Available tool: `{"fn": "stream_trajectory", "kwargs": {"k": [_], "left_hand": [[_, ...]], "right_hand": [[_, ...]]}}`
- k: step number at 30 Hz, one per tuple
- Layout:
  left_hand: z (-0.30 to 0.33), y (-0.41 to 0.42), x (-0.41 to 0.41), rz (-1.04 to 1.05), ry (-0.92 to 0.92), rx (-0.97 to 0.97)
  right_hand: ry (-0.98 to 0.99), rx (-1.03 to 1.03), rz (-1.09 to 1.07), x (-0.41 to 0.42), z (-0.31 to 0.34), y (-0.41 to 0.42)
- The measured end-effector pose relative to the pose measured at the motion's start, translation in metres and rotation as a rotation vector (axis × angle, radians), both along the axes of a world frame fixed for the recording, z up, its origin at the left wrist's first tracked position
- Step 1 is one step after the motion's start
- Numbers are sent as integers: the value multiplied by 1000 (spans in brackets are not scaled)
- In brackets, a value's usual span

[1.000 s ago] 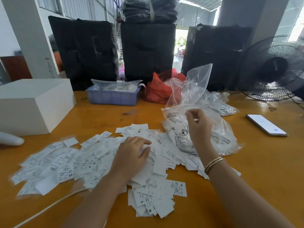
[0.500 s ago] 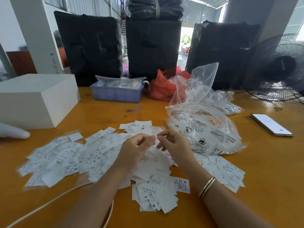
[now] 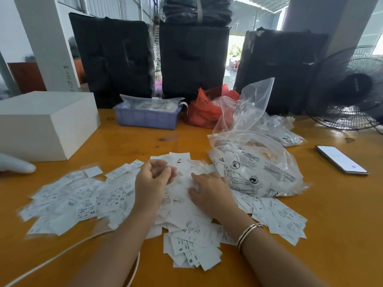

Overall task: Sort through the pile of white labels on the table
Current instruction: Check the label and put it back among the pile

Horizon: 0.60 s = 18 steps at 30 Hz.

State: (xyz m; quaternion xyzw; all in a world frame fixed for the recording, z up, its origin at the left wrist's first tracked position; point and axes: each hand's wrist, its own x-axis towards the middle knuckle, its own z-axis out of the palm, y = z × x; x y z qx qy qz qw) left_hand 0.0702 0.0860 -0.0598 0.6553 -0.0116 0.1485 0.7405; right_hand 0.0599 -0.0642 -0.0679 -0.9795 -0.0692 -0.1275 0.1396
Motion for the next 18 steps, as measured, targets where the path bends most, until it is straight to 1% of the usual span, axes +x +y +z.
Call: {"fn": "stream_trajectory", "kwargs": {"k": [2,4,9,11,12,13,16,18], "left_hand": [[-1,1,1,3,-3,-4],[-2,1,1,10,-11,11],[-2,1,2,23,11,-12],[-1,0,1,31,13,-5],[-1,-1,1,25,13,-6],[0,-1,0,9,18,-25],[1,-1,0,-77,51,-90],[2,-1,-1,-135,78,-102]], "right_hand": [[-19,-46,3,0,2,4],[-35,-19,11,0,4,5],[-113,182,18,-2,4,0],[-154,295,-5,-3,4,-1],[-174,400,-20,-3,5,-1],[-187,557,-36,-3,6,-2],[-161,1158,-107,-4,13,-7],[-116,1393,-160,-5,16,-11]]}}
